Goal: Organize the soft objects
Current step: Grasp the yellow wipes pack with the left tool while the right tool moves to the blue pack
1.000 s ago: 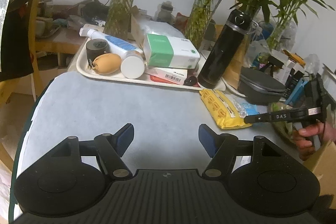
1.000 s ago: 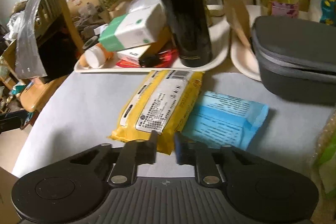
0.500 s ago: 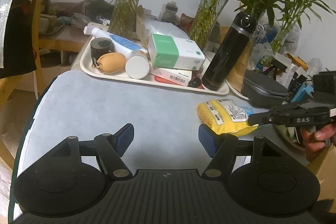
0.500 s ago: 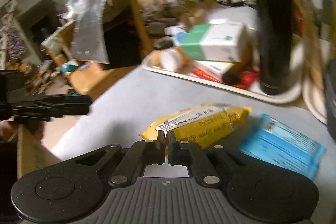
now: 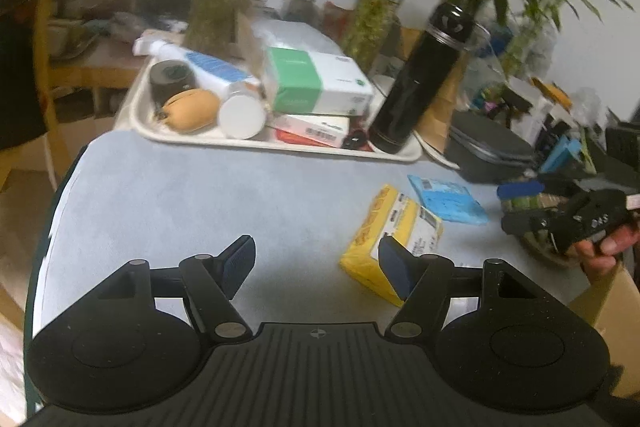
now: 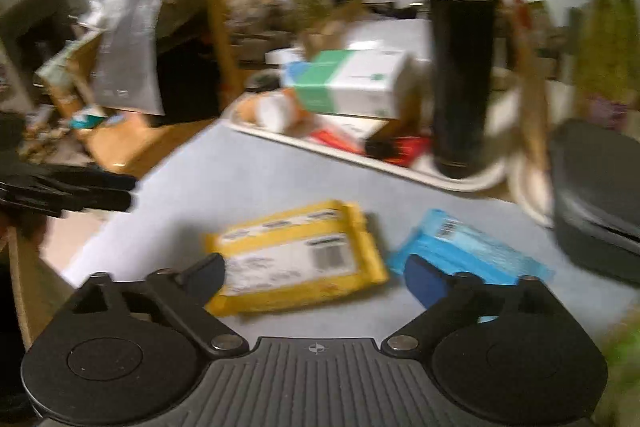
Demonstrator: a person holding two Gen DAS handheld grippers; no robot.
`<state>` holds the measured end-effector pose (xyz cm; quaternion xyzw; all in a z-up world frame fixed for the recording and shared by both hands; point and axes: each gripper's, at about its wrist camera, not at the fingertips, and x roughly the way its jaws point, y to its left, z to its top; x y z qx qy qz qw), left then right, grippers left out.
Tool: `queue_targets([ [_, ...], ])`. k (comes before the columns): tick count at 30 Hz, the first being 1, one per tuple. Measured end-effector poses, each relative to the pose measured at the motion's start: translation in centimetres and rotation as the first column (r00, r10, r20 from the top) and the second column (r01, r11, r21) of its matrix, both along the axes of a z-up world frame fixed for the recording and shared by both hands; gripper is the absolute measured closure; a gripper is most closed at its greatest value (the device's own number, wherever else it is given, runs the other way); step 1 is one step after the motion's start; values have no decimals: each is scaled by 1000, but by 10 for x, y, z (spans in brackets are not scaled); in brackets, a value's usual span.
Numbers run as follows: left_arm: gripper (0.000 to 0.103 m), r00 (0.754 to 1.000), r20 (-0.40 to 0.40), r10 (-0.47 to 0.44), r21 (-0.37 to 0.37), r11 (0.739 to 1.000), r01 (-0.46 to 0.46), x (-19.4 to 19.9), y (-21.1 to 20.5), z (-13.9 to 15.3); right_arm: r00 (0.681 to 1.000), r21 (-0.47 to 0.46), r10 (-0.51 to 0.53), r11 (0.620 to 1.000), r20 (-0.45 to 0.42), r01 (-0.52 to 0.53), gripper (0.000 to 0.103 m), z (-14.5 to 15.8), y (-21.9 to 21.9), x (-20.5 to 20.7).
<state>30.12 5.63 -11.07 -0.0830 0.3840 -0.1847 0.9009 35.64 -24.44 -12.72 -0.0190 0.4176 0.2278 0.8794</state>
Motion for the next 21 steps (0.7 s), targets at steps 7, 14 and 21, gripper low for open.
queue_targets([
  [7,35,986,-50,-160,119,979,165,25,-35,13,980,-93,-198,976,-15,196,0,-3,-25,1],
  [14,35,950,-117,-289,246,918,310,50,-75,25,967,-159,-254,955,1,251,0,-3,-31,-5],
  [21,20,883,-256,-394,353,812,465,74,-129,10,956,-202,-287,941,-63,270,0,-12,-33,-4],
])
